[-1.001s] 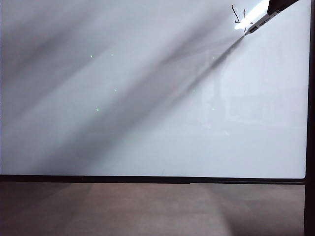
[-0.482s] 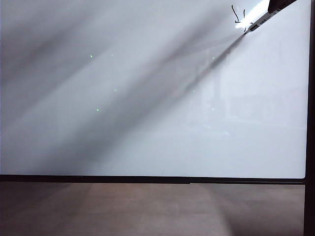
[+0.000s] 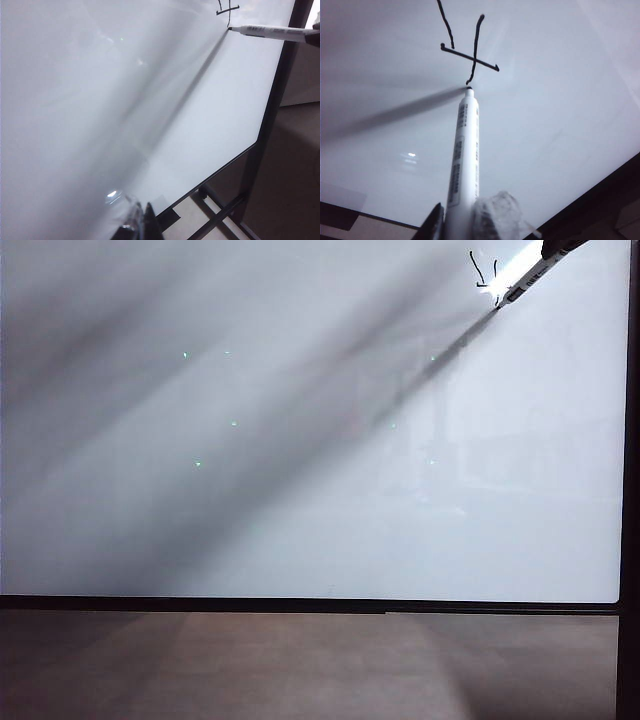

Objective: Reach to the right to find the marker pen, pick it up, and write the number 4 on the whiteboard.

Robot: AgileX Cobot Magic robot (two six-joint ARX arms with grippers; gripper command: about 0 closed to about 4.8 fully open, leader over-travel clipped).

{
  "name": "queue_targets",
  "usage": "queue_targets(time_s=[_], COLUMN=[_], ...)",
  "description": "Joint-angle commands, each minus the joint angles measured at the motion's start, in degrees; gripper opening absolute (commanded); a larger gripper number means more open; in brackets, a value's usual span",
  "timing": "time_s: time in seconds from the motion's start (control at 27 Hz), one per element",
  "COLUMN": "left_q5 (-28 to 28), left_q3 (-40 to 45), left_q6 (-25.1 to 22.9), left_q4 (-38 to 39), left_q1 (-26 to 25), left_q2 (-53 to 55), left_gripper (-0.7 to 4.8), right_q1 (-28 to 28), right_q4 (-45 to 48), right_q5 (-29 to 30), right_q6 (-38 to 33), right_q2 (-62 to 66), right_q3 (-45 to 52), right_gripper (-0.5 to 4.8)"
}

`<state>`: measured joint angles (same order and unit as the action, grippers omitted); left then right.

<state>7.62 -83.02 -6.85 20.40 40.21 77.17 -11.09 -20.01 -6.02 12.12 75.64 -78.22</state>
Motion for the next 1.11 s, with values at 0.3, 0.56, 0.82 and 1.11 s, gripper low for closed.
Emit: queue_targets(time_s=[0.3,0.56,0.82,1.11], left_q5=[-0.13,-0.13,-0.15,-0.17], left_q3=[-0.39,-0.39,-0.39,-0.39], left_q6=[-0.22,-0.22,-0.22,-0.2], left_q4=[-0.68,-0.68,-0.66,0.59], left_q1=[0.04,0.04,0.04,0.04], left_q2=[-0.24,-0.24,-0.24,-0.24], left_gripper=[-0.05,-0.05,-0.05,-0.05], right_q1=[-0.02,-0.02,-0.02,-0.09], right_q4=[4.57,4.66,4.76,4.76], right_q5=[1.29,1.97,1.92,2.12], right_q6=[-0.07,-0.09,-0.07,-0.11], right_q2=[-0.52,-1.55,-2.64,-7.45], right_q3=[-0.52,-0.55,-0.55,-0.55], right_gripper=[-0.02,-0.02,-0.02,-0.02])
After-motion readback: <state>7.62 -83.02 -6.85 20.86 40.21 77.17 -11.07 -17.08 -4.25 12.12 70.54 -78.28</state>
